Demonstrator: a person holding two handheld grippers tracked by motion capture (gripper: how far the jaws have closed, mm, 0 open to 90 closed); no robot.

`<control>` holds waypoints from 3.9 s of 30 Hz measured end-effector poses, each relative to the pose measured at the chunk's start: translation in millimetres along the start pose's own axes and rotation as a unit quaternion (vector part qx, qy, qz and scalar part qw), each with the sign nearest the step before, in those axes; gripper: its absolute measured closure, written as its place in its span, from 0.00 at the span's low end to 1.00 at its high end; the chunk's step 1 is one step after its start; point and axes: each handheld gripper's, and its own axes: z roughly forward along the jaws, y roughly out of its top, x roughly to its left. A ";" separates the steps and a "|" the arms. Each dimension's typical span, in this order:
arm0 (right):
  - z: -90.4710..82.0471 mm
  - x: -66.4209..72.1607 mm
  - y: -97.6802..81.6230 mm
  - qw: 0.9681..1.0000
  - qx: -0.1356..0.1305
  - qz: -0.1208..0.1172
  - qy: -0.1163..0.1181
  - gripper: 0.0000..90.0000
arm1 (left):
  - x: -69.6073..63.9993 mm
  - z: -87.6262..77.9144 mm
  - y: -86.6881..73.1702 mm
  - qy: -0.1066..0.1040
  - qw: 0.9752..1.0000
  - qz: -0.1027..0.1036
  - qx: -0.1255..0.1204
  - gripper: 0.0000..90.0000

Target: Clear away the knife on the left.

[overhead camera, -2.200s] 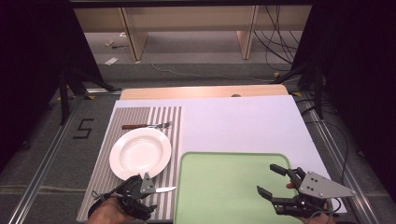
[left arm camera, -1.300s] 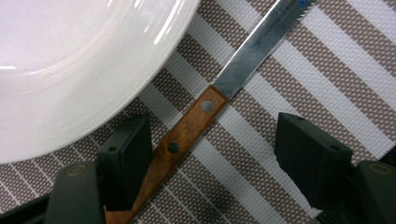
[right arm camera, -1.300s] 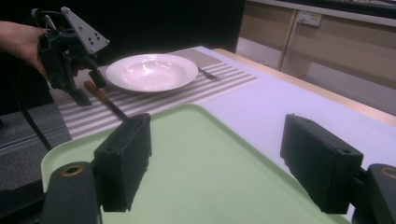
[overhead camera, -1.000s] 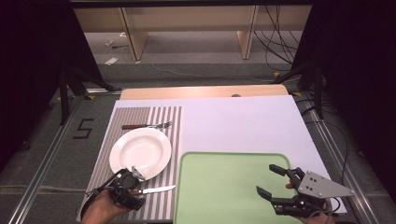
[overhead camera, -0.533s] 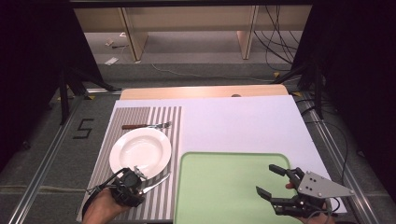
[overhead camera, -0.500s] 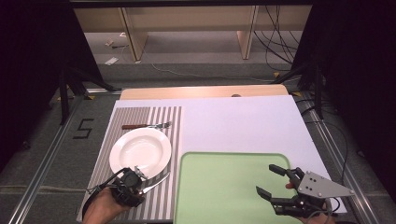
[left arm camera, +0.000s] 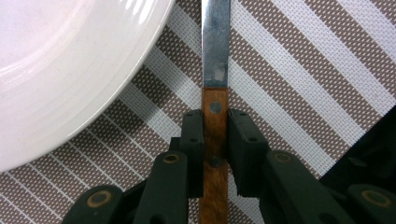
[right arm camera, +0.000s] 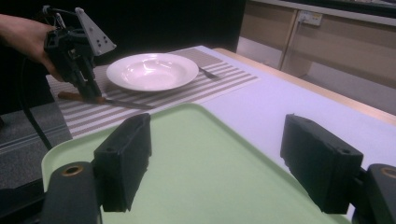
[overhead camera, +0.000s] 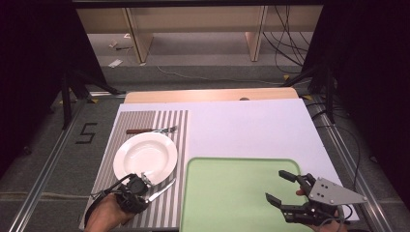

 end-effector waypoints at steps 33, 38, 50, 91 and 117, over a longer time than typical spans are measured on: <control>6.3 -0.4 1.2 1.000 0.004 -0.004 0.010 0.29 | -28.8 -31.8 8.1 -0.156 0.966 -0.020 -0.205 0.85; 6.9 -0.7 1.3 1.000 0.004 -0.003 0.010 0.29 | -36.6 -31.4 15.5 -0.175 0.960 -0.013 -0.216 0.85; 7.7 -0.7 1.6 1.000 0.004 -0.003 0.012 0.29 | -48.9 -26.4 33.4 -0.200 0.959 -0.007 -0.201 0.85; 7.7 0.0 2.2 1.000 0.005 -0.009 0.012 0.29 | -89.2 12.3 99.9 -0.231 0.968 0.025 -0.094 0.85; 7.8 0.1 2.2 1.000 0.005 -0.009 0.014 0.29 | -113.1 21.4 112.2 -0.188 0.976 0.095 -0.065 0.69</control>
